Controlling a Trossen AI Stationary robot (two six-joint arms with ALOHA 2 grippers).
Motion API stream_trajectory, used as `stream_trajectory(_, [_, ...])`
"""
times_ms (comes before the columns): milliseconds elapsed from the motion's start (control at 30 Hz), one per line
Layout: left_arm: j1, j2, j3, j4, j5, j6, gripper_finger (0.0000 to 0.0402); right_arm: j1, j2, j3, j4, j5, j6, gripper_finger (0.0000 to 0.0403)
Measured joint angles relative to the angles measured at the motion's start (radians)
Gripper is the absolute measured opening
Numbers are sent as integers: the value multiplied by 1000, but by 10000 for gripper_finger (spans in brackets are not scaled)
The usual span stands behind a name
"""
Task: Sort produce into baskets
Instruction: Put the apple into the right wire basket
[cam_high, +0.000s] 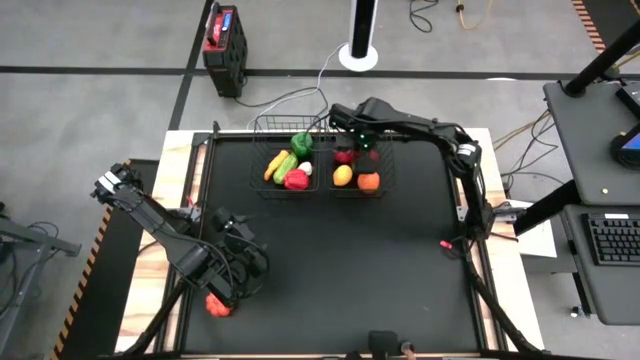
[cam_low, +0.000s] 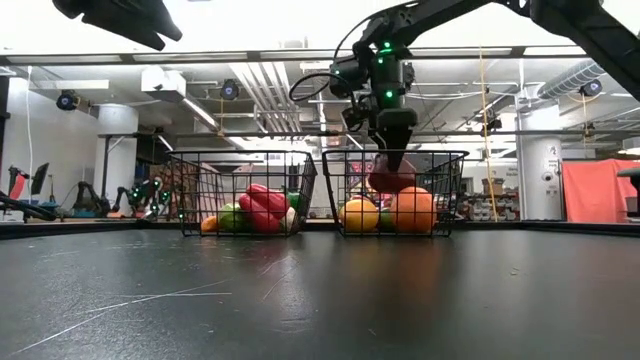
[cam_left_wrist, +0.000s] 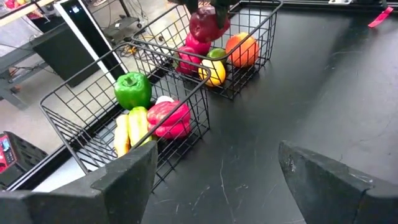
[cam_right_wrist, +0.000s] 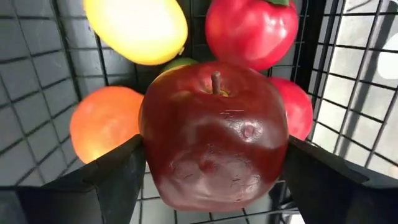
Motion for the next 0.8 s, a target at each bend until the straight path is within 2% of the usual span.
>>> stream_trajectory(433, [0, 0, -2, 0, -27, 0, 315, -5, 1, -37, 50, 18, -20, 336])
stream_trajectory(633, [0, 0, -3, 0, -27, 6, 315, -8, 1, -41, 59, 18, 42, 358])
stream_trajectory(800, [0, 0, -3, -1, -27, 7, 315, -9, 1, -40, 58, 18, 66, 362])
